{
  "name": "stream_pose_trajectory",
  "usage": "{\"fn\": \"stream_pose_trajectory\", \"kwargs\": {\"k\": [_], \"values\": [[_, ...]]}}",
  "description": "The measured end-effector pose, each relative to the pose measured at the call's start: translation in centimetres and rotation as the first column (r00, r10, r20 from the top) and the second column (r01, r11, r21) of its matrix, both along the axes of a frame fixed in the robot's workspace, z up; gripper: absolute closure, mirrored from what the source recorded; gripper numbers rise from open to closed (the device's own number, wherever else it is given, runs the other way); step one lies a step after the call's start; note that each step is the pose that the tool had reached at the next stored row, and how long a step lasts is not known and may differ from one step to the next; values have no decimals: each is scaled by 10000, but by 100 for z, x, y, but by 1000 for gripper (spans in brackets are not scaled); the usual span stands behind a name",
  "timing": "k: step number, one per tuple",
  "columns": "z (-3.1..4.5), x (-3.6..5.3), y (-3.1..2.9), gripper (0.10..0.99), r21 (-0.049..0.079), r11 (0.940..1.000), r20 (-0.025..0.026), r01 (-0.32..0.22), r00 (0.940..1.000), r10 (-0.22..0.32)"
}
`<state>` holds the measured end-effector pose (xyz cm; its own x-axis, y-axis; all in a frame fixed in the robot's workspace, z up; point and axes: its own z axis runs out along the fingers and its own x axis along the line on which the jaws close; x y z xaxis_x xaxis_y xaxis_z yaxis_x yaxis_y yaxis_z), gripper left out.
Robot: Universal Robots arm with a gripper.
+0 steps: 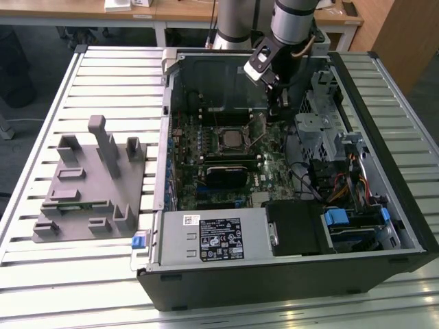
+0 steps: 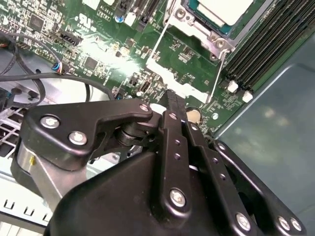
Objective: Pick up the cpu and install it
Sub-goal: 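Close the cpu cover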
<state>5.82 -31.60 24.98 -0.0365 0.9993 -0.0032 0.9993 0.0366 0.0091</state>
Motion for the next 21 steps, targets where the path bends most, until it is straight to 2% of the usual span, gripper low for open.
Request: {"fn": "stream_pose_trajectory", "kwargs": {"k": [7, 9, 12, 21], "values": [[6, -103, 1, 980, 17, 10000, 4, 2, 10000, -2], [-4, -138, 5, 980, 70, 10000, 1, 11, 10000, -11], [18, -171, 2, 980, 48, 10000, 0, 4, 10000, -4], [23, -188, 2, 980, 44, 10000, -2, 3, 10000, -3]]}}
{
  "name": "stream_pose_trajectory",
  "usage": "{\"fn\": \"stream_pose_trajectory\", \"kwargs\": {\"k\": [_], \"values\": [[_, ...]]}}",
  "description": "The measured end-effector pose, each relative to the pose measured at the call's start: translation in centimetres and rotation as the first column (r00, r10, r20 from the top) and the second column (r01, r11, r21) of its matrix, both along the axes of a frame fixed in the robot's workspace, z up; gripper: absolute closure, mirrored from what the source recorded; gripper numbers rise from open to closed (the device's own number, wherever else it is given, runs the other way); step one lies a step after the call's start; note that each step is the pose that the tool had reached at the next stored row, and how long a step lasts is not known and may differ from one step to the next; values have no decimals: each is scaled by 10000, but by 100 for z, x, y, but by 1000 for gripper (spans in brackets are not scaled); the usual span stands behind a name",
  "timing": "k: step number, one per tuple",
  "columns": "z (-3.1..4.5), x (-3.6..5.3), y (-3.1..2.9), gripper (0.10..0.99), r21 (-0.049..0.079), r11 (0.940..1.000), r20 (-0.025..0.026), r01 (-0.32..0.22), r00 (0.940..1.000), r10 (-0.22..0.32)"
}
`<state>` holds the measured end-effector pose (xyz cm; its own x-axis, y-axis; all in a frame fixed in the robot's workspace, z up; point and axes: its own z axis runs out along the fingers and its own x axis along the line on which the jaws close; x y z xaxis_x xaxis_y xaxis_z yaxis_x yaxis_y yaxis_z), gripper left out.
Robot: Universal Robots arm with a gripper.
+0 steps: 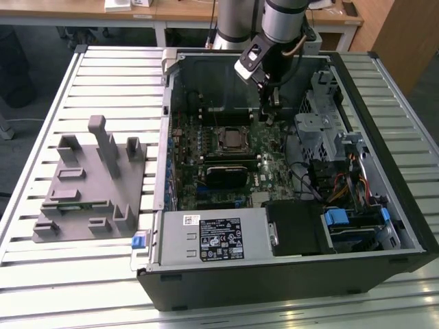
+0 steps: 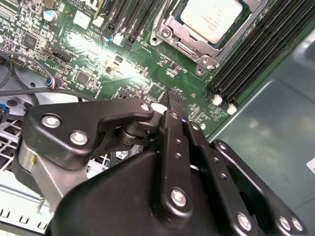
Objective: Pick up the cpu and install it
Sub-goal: 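Close the cpu cover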
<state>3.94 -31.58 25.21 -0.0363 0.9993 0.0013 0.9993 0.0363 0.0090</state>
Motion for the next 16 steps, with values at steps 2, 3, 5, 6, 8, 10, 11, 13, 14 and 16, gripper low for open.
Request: {"fn": "stream_pose_trajectory", "kwargs": {"k": [2, 3, 5, 6, 8, 10, 11, 13, 14, 16], "values": [[0, -1, 0, 980, 1, 10000, 0, -1, 10000, 1], [0, -1, 0, 980, 1, 10000, 0, 0, 10000, 0], [0, -2, 0, 980, 0, 10000, 0, 0, 10000, 0], [0, -2, 0, 980, 1, 10000, 0, 0, 10000, 0], [0, -2, 0, 980, 1, 10000, 0, 0, 10000, 0], [0, -2, 0, 980, 1, 10000, 0, 0, 10000, 0], [0, -2, 0, 980, 1, 10000, 0, 0, 10000, 0], [-1, -9, 0, 980, 1, 10000, 0, 3, 10000, -3], [-2, -20, 1, 980, 2, 10000, 1, 1, 10000, -1], [-6, -81, 0, 980, 0, 10000, 0, -3, 10000, 3]]}}
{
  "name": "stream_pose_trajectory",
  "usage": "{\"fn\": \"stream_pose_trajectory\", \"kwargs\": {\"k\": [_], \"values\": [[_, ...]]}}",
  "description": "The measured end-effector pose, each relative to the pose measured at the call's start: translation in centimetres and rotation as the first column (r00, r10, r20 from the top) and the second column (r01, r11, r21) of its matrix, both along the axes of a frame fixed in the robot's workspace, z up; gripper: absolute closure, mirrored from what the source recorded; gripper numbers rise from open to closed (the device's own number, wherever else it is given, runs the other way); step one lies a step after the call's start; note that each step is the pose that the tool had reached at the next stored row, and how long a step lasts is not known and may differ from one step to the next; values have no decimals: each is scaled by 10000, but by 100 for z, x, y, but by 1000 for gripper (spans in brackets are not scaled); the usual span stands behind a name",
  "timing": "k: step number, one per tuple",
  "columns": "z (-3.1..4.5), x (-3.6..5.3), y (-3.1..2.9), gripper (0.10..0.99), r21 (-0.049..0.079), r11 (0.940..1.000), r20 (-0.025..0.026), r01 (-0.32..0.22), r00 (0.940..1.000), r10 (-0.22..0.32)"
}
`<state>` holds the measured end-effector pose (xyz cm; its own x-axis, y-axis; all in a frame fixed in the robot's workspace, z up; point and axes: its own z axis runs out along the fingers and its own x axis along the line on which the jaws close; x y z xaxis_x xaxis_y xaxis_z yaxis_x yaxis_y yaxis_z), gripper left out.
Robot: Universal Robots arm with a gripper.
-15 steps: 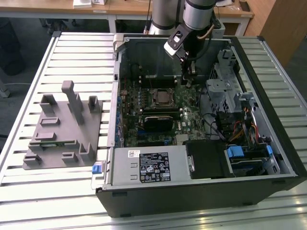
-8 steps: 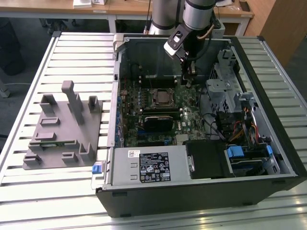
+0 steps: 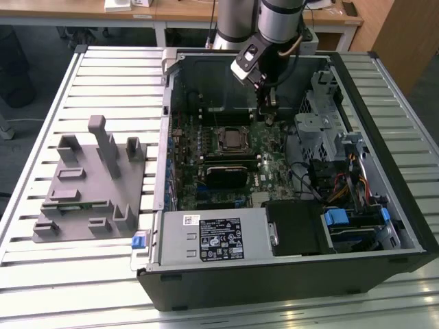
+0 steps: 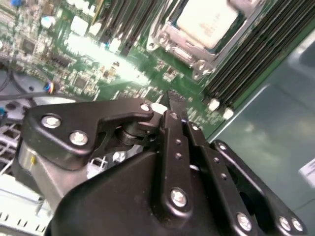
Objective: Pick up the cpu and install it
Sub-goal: 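Close the cpu cover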
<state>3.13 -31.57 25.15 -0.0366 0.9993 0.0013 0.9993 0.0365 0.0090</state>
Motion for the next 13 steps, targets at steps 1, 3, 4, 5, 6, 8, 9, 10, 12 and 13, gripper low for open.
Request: {"fn": "stream_pose_trajectory", "kwargs": {"k": [1, 3, 4, 5, 6, 8, 9, 10, 12, 13], "values": [[-5, -35, 0, 980, 3, 10000, 1, -3, 10000, 3], [-13, -99, 0, 980, 3, 10000, 1, -12, 10000, 12], [-17, -125, 0, 980, 1, 10000, 0, -25, 10000, 25], [-26, -140, 0, 980, 0, 10000, 0, -69, 10000, 69], [-37, -146, 0, 980, -1, 9999, -1, -153, 9999, 153], [-58, -147, 0, 980, 1, 9988, -10, -482, 9988, 482], [-68, -147, 0, 980, 1, 9977, -16, -677, 9977, 677], [-78, -147, 0, 980, 1, 9963, -19, -855, 9963, 855], [-97, -151, 0, 980, 3, 9938, -23, -1108, 9938, 1108], [-106, -156, 0, 980, 3, 9928, -26, -1199, 9928, 1199]]}}
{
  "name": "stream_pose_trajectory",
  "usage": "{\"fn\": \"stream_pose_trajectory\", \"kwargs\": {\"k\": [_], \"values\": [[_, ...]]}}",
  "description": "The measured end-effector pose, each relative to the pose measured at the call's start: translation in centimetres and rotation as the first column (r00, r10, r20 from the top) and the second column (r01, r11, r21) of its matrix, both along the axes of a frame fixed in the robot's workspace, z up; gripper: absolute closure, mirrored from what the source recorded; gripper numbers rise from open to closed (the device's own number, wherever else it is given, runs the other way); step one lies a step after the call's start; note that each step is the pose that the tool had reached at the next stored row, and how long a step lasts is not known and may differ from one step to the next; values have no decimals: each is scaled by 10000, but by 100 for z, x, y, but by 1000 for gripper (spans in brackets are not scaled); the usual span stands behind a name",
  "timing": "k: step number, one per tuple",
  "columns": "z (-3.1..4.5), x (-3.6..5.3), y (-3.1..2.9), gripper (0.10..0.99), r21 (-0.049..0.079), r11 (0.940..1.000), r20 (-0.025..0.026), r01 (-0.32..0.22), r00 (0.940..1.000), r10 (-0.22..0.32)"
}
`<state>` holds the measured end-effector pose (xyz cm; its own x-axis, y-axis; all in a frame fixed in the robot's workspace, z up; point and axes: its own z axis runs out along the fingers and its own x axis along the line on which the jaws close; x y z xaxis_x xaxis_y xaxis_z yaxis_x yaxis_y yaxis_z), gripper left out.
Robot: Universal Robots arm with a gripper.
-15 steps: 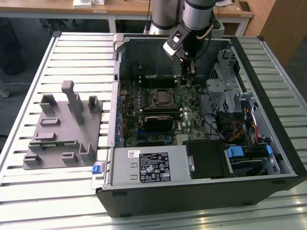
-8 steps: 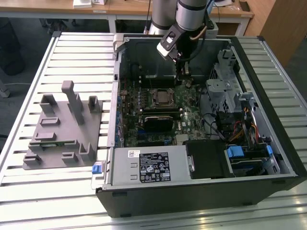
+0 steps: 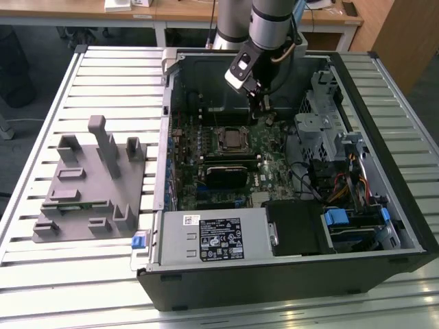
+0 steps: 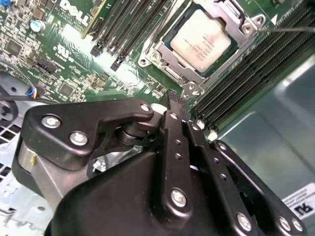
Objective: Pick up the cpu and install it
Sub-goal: 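Close the cpu cover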
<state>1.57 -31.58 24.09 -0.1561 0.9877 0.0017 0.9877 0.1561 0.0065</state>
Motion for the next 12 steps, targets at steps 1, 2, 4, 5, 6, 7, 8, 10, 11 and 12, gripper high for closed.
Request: {"fn": "stream_pose_trajectory", "kwargs": {"k": [1, 2, 4, 5, 6, 7, 8, 10, 11, 12], "values": [[-8, -10, 0, 980, 0, 10000, -3, -62, 10000, 62], [-15, -32, 0, 980, 0, 10000, -4, -83, 10000, 83], [-30, -85, 1, 980, -1, 10000, -4, -72, 10000, 72], [-37, -98, 4, 980, -4, 10000, -5, -30, 10000, 30], [-44, -107, 6, 980, -8, 10000, -5, 32, 10000, -32], [-51, -115, 8, 980, -12, 9999, -4, 110, 9999, -110], [-58, -122, 10, 980, -14, 9998, -4, 194, 9998, -194], [-70, -136, 13, 980, -18, 9994, -4, 352, 9994, -352], [-76, -148, 13, 980, -19, 9992, -4, 410, 9992, -410], [-83, -165, 13, 980, -19, 9990, -4, 449, 9990, -449]]}}
